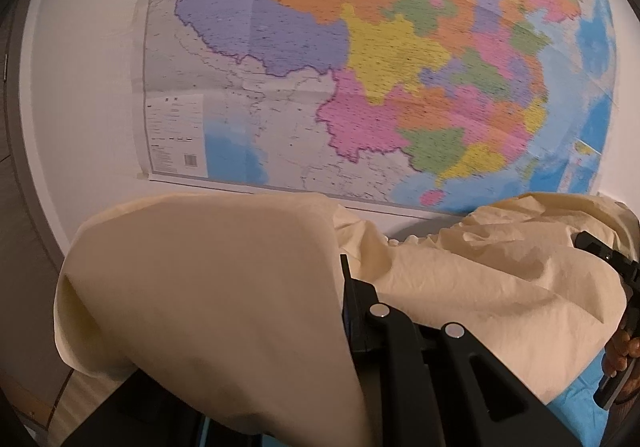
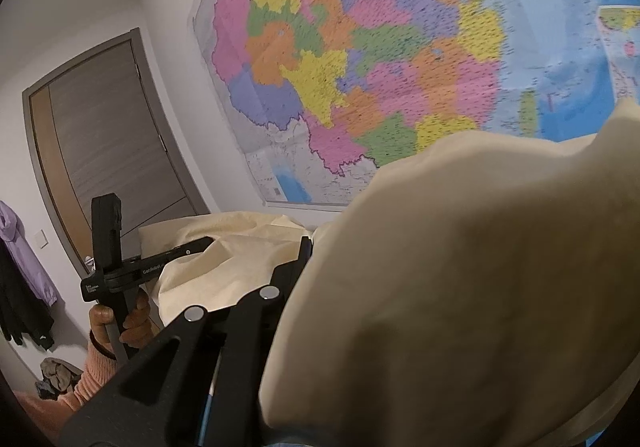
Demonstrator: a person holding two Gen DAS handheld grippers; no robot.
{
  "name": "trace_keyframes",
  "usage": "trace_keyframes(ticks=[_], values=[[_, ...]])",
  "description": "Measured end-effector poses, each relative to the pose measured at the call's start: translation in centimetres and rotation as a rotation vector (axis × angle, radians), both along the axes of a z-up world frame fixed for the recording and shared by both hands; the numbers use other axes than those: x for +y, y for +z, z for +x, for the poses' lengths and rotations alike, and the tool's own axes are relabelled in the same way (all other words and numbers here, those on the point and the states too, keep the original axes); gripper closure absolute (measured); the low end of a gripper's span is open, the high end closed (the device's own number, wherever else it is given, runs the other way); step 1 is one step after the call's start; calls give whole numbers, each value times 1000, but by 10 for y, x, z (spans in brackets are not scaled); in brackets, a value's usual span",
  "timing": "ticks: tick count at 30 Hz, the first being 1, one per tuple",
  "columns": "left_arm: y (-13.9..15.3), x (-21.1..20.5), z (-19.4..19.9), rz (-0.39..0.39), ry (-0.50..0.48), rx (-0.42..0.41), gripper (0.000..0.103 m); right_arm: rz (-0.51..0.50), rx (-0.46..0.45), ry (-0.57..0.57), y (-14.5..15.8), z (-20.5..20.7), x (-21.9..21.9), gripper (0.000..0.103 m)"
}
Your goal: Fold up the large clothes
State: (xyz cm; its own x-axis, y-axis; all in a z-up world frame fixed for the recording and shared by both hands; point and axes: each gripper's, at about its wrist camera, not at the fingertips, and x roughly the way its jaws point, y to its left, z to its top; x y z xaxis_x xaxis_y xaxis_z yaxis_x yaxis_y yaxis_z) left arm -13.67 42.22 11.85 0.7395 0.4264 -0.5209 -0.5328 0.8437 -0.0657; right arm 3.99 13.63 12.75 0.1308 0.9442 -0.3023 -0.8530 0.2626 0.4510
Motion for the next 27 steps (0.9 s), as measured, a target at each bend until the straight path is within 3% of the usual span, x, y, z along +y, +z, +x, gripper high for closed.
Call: trace_keyframes(ticks=[27], values=[[-7, 80, 16, 3, 122, 36, 92, -63, -8, 40, -22, 2, 80, 90]])
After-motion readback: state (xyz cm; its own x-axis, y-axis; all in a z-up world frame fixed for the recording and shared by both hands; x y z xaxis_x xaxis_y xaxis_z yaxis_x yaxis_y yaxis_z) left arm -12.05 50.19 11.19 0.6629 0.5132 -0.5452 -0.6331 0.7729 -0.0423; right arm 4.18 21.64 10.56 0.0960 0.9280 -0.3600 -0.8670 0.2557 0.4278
